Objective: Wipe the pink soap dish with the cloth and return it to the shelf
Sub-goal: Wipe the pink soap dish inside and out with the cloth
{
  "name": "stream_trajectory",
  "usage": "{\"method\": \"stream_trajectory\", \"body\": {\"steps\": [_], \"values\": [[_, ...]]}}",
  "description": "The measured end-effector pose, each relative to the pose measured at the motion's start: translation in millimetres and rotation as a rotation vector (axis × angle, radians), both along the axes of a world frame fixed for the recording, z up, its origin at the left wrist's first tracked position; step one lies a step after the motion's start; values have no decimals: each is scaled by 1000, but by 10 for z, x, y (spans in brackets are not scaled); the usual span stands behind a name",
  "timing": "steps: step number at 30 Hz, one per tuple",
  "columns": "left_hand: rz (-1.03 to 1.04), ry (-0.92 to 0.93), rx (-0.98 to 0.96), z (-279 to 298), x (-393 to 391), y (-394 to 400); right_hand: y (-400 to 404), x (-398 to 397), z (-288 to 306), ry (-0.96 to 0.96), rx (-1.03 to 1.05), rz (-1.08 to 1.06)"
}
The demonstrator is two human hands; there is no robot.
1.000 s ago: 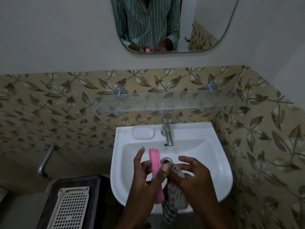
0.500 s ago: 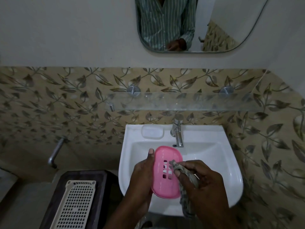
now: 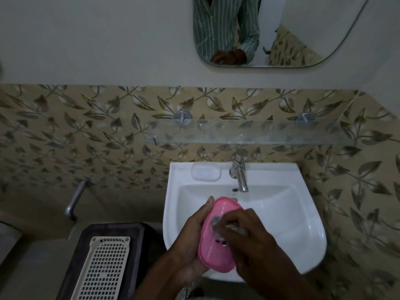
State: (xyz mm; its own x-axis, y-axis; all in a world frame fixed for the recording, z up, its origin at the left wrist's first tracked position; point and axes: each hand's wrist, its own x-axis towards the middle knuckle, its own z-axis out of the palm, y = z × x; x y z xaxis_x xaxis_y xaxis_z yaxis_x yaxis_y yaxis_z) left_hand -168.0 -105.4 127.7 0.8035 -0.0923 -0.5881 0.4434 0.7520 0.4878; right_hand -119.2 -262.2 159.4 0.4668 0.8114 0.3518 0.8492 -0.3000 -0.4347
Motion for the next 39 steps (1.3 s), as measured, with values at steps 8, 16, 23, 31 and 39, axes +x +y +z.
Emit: {"method": "stream_trajectory", "body": {"steps": [8, 16, 23, 31, 39], "values": [[-90, -70, 95, 72, -7, 285, 260, -229, 27, 84, 23, -129], [-197, -140, 105, 122, -50, 516, 359, -13, 339, 26, -93, -253], [-285, -84, 196, 178, -35, 693, 417, -51, 345, -48, -92, -164], [-365, -163, 198, 297, -56, 834, 486, -175, 281, -130, -129, -98], [-303, -140, 249, 309, -85, 770, 464, -185, 261, -124, -113, -114]]}}
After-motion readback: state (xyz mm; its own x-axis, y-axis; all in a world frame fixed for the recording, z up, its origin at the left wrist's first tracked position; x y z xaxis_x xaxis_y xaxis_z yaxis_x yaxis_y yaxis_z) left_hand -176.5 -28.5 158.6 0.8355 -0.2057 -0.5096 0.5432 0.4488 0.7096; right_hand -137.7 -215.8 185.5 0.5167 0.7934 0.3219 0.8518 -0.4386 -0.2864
